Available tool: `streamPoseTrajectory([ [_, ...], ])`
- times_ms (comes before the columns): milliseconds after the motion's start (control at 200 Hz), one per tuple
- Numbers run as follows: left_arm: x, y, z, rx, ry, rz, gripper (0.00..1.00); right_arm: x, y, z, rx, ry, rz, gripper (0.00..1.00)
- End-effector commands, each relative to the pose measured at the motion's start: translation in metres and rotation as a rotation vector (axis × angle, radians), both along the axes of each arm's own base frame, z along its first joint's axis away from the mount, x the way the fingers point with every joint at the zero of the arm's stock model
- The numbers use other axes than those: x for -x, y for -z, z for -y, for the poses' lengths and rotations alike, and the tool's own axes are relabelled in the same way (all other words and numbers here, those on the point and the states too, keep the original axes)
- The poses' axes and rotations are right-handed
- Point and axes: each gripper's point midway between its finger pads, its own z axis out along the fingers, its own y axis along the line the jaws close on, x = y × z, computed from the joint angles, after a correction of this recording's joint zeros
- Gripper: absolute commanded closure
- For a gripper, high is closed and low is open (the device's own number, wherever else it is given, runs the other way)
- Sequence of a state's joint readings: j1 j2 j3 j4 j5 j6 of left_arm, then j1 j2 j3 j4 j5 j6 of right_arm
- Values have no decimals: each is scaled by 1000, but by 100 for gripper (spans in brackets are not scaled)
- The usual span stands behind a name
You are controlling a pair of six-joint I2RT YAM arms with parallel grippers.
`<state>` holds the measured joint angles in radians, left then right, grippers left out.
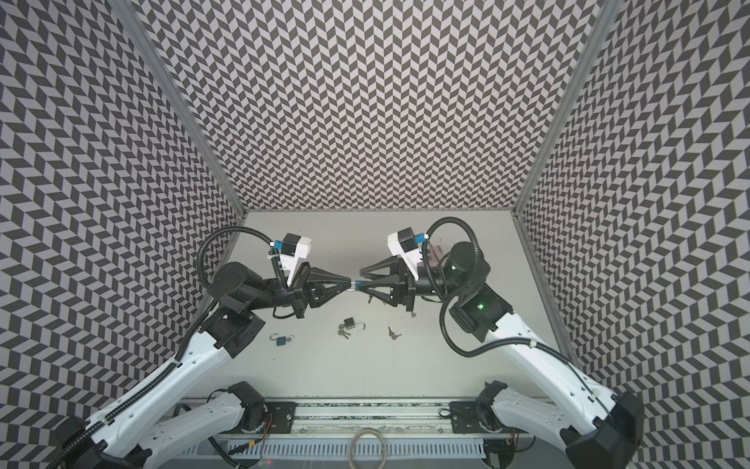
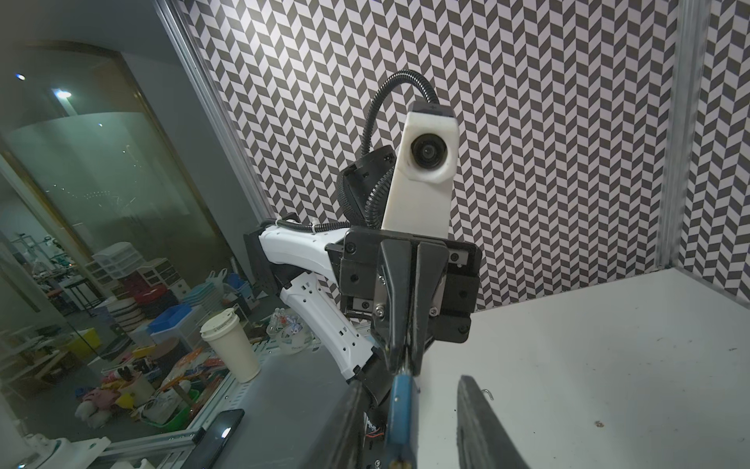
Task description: Lock with the key
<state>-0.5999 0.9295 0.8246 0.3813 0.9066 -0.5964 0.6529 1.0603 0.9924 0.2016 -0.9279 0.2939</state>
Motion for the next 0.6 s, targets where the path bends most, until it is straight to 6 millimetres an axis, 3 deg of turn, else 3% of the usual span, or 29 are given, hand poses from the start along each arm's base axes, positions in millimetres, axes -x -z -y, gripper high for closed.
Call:
streamPoseTrajectory([
  [0, 6, -17, -3, 40, 2, 49, 100, 1, -5, -2, -9, -7, 24, 60],
  [125, 8, -18, -3, 47, 7, 51, 100, -1, -3, -4, -1, -11, 11, 63],
  [325, 12, -19, -3, 55, 14, 57, 100, 4, -4, -4, -9, -36, 5, 100],
  [521, 10, -14, -3, 26, -8, 80, 100, 11, -12, -2, -45, -68, -27, 100],
  [596, 8, -12, -4, 15, -27, 87, 86, 14, -14, 0, -52, -81, -33, 100],
])
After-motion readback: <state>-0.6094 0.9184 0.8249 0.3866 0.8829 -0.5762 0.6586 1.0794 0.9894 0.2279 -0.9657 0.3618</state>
